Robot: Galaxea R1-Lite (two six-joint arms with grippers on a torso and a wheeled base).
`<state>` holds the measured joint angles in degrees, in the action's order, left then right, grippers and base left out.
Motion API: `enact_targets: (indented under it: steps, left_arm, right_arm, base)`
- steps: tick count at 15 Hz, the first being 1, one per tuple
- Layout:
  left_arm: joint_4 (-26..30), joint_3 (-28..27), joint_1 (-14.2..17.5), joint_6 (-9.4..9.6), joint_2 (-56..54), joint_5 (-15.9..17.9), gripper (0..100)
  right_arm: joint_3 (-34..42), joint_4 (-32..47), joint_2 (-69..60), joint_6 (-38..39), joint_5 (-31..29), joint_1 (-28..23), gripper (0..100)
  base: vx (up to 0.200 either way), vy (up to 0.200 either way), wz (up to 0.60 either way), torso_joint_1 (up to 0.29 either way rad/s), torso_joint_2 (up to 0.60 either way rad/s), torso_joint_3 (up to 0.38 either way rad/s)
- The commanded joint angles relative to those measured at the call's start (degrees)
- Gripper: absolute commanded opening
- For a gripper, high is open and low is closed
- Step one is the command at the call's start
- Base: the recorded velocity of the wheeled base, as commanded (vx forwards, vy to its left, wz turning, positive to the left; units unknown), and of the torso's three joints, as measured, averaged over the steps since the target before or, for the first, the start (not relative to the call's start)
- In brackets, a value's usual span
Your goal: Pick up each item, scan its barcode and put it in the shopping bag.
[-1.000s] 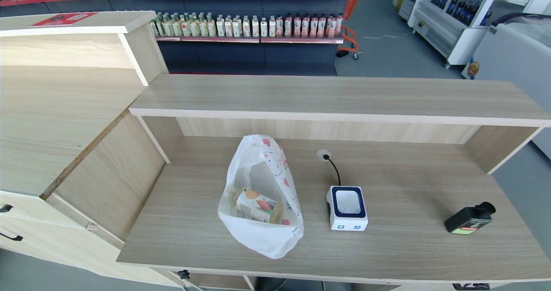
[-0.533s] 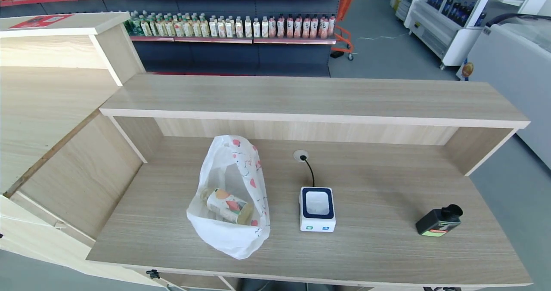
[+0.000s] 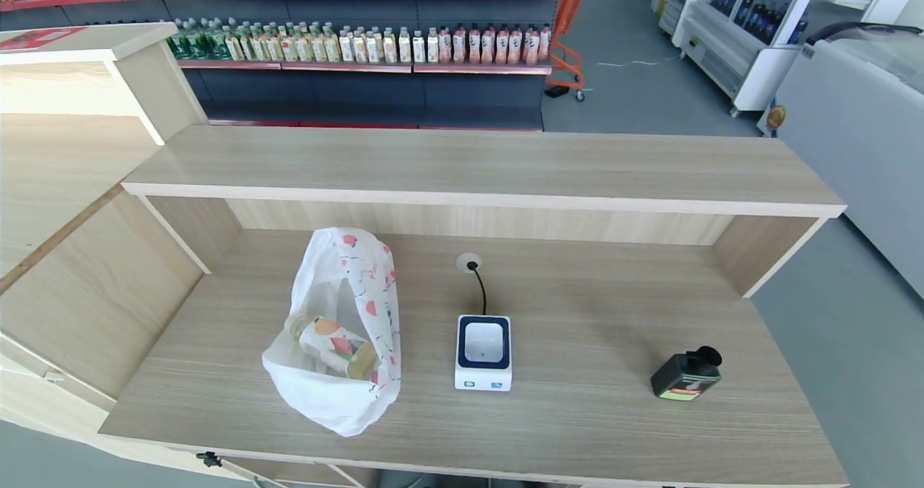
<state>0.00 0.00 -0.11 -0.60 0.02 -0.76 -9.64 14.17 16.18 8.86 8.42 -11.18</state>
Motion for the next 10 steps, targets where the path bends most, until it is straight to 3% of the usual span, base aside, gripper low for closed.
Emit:
enact_targets:
  steps: [1, 2, 5, 10]
  left_arm:
    - [0.0, 0.0, 0.0, 0.16, 0.0, 0.1, 100]
    - [0.0, 0.0, 0.0, 0.16, 0.0, 0.1, 100]
    - [0.0, 0.0, 0.0, 0.25, 0.0, 0.1, 100]
    - [0.0, 0.0, 0.0, 0.33, 0.0, 0.0, 100]
  right_arm:
    - [-0.1, 0.0, 0.4, 0.0, 0.0, 0.3, 100]
    - [0.1, 0.1, 0.3, 0.0, -0.1, 0.3, 100]
    - [0.2, 0.1, 0.7, 0.0, -0.1, 0.3, 100]
    - [-1.3, 3.9, 2.3, -0.2, -0.4, 0.3, 100]
  base:
    - [-0.2, 0.0, 0.0, 0.002, 0.0, -0.002]
    - [-0.2, 0.0, 0.0, 0.007, 0.01, 0.002]
    - [0.0, 0.0, 0.0, 0.0, 0.0, 0.0]
    - [0.0, -0.2, 0.0, 0.006, 0.0, 0.002]
